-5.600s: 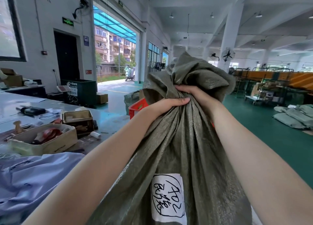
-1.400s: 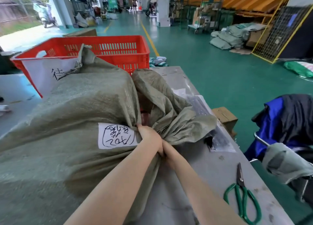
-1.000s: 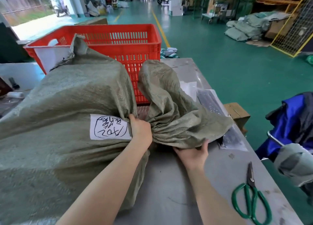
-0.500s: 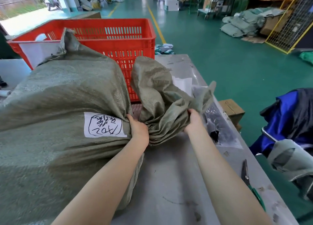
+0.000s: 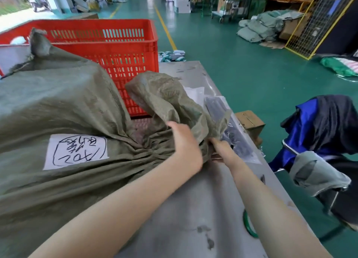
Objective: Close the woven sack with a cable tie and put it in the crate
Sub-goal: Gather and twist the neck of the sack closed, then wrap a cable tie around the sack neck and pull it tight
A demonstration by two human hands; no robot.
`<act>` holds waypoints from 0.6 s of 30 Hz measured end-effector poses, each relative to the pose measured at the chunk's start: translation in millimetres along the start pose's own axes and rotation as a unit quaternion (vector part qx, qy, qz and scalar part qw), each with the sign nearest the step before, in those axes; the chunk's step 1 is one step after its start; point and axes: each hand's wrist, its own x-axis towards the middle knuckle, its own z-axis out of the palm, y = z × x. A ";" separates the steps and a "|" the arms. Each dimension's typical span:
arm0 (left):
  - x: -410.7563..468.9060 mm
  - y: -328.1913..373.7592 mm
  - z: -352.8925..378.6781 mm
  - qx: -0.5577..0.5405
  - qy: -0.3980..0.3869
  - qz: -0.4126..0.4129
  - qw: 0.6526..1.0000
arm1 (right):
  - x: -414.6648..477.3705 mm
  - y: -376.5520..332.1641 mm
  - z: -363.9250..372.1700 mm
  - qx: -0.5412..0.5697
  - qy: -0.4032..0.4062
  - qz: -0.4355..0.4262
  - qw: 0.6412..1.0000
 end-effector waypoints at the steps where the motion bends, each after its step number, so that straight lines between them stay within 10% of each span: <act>1: -3.2 16.5 -9.2 -0.069 0.047 0.044 0.996 | 2.2 0.0 -6.2 -0.017 0.005 -0.011 1.000; 11: 54.2 99.7 30.2 -0.454 -0.103 0.101 0.879 | 0.7 35.1 -66.1 -0.277 0.085 -0.066 0.955; 18: 103.9 126.2 48.2 -0.770 -0.087 -0.013 0.632 | -1.2 48.1 -60.7 -0.371 0.110 -0.159 0.908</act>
